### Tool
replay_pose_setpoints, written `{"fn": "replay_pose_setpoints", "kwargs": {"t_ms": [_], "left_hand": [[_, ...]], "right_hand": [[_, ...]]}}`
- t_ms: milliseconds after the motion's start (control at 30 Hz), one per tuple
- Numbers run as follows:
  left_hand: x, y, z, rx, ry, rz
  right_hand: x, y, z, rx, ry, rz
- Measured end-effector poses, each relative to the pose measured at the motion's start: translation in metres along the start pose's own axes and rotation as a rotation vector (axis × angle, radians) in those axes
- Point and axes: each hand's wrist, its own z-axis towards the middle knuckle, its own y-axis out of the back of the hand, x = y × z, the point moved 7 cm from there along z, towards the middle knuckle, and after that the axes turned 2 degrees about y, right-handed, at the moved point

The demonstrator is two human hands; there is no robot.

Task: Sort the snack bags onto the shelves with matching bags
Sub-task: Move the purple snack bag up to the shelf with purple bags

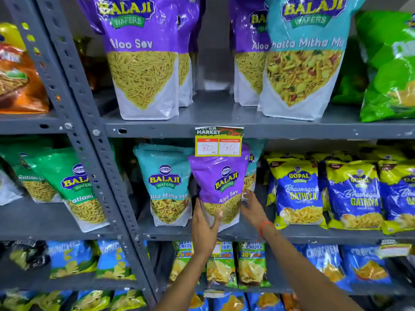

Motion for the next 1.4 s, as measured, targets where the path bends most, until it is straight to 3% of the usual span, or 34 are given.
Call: {"fn": "replay_pose_setpoints", "kwargs": {"t_ms": [100,200,500,733,900,1100,1400], "left_hand": [[0.015,-0.006,0.012,0.089,0.090,-0.137],[0.024,-0.013,0.027,0.196,0.169,-0.122],[0.023,-0.007,0.025,0.254,0.106,0.007],[-0.011,0.007,-0.006,0.268,-0.091,0.160],[-0.064,0.030,-0.019,0.219,-0.213,0.205],[-0.123,0.070,-0.011,0.130,-0.227,0.179],[-0.229,0.128,0.022,0.112,-0.309,-0.110]], "right_hand": [[0.005,-0.007,0.005,0.098,-0.090,0.088],[0.012,-0.010,0.004,0.136,-0.109,0.120],[-0.004,0.006,-0.025,0.141,-0.128,0.264],[-0.014,0.034,-0.059,0.135,-0.161,0.479],[0.020,0.071,-0.065,0.177,-0.054,0.554],[0.084,0.104,-0.064,0.148,0.118,0.538],[0.214,0.175,-0.074,0.139,0.446,0.553]]}}
